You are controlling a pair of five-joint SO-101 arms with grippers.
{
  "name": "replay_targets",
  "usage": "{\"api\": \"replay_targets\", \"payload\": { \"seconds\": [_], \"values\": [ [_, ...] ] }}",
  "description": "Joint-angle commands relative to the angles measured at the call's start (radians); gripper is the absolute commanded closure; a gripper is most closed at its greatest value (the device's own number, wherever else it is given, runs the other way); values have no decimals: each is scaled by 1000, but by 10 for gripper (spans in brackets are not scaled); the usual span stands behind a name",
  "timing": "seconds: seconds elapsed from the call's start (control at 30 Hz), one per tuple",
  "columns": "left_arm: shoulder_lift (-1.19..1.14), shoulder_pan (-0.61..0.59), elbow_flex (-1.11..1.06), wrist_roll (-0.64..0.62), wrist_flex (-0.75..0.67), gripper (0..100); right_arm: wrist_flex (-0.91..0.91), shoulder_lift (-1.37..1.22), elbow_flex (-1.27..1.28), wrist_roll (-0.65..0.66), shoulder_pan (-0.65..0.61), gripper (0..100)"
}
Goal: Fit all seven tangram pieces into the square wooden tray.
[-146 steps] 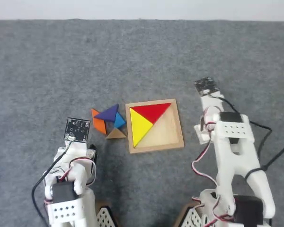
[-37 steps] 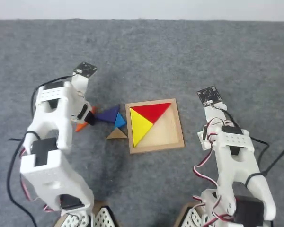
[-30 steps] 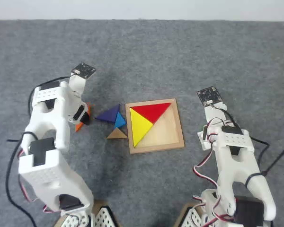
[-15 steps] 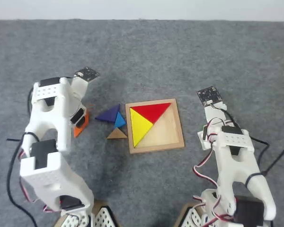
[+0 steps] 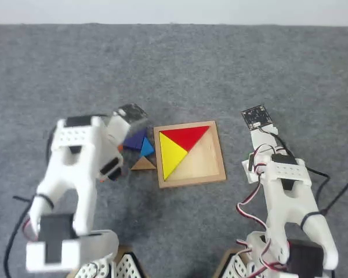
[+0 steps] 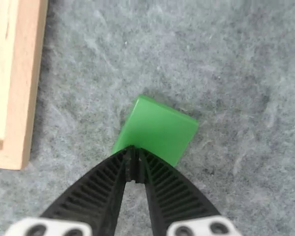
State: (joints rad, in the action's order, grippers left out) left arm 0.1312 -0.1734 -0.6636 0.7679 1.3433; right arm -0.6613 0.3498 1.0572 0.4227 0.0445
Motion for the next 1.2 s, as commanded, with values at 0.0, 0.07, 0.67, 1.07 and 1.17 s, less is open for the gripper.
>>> {"api": "replay_targets", "payload": {
  "seconds": [0.0,0.07,0.67,1.07,1.17],
  "values": [
    [189,54,-77,-3,-18,874,19,2,-2,15,5,990],
    [213,55,-105,-2,-18,874,19,2,-2,15,5,990],
    [164,75,-96,-358,-213,761,19,2,2,9,5,990],
    [-143,-48,-44,-384,-334,767,19,4,3,9,5,990],
    [-146,-57,-45,-356,-331,783,19,4,3,9,5,990]
  ]
}}
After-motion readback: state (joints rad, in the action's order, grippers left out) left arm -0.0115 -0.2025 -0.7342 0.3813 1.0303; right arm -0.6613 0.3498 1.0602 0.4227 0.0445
